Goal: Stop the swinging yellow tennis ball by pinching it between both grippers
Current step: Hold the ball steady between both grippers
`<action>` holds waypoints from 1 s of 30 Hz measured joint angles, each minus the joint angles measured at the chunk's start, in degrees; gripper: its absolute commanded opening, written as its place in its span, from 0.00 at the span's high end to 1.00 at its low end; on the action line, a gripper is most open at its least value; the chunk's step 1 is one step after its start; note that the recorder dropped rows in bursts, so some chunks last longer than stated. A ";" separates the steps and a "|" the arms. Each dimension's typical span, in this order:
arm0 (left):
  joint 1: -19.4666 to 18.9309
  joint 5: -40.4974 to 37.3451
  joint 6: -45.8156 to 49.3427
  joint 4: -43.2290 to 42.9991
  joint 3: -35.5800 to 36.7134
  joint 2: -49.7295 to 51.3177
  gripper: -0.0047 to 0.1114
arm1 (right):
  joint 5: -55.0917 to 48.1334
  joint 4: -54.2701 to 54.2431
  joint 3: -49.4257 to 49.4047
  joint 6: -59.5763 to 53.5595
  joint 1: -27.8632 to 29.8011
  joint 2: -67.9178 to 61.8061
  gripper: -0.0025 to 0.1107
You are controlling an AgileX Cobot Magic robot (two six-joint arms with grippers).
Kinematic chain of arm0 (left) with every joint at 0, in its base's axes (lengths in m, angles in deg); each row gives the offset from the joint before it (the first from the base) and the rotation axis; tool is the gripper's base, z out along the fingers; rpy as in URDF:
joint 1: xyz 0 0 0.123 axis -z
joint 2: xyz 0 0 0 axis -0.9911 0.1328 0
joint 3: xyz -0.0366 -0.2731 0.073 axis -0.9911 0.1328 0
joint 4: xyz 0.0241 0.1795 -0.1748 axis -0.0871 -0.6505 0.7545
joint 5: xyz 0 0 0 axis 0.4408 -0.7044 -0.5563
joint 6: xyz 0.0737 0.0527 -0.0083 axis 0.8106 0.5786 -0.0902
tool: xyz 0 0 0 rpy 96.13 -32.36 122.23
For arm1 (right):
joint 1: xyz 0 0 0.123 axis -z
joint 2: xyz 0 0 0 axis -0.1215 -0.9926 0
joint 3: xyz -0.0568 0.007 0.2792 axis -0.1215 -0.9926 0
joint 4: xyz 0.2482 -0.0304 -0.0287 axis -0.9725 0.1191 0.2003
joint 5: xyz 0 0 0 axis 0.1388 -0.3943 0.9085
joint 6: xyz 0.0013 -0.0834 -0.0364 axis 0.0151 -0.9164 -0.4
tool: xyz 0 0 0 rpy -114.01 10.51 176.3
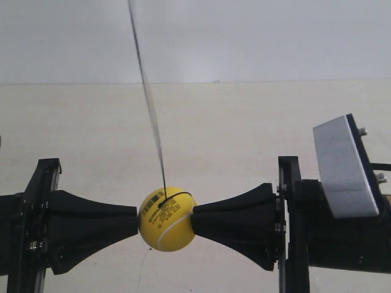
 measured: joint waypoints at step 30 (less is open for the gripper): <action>0.00 0.00 0.10 0.00 0.00 0.00 0.92 | 0.00 0.00 0.00 0.21 0.00 0.00 0.98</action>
